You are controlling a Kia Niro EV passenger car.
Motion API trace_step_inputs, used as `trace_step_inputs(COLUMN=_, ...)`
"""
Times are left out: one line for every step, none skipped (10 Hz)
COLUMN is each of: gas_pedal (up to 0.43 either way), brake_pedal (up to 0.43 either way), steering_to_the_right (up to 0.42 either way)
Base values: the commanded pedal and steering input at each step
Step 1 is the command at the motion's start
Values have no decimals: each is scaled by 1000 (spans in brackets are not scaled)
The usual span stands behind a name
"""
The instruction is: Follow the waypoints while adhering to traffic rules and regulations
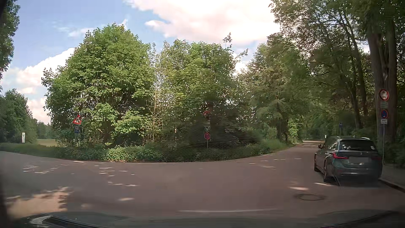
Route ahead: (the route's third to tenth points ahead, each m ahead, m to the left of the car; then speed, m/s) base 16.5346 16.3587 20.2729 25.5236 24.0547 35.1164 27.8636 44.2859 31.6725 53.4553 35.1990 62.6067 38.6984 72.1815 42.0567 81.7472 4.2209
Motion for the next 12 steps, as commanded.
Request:
trace_step_inputs(gas_pedal=20, brake_pedal=18, steering_to_the_right=-113)
trace_step_inputs(gas_pedal=20, brake_pedal=18, steering_to_the_right=-113)
trace_step_inputs(gas_pedal=20, brake_pedal=18, steering_to_the_right=-120)
trace_step_inputs(gas_pedal=20, brake_pedal=18, steering_to_the_right=-135)
trace_step_inputs(gas_pedal=20, brake_pedal=18, steering_to_the_right=-148)
trace_step_inputs(gas_pedal=20, brake_pedal=18, steering_to_the_right=-176)
trace_step_inputs(gas_pedal=20, brake_pedal=18, steering_to_the_right=-203)
trace_step_inputs(gas_pedal=20, brake_pedal=18, steering_to_the_right=-235)
trace_step_inputs(gas_pedal=20, brake_pedal=18, steering_to_the_right=-261)
trace_step_inputs(gas_pedal=20, brake_pedal=18, steering_to_the_right=-283)
trace_step_inputs(gas_pedal=20, brake_pedal=18, steering_to_the_right=-303)
trace_step_inputs(gas_pedal=28, brake_pedal=18, steering_to_the_right=-312)
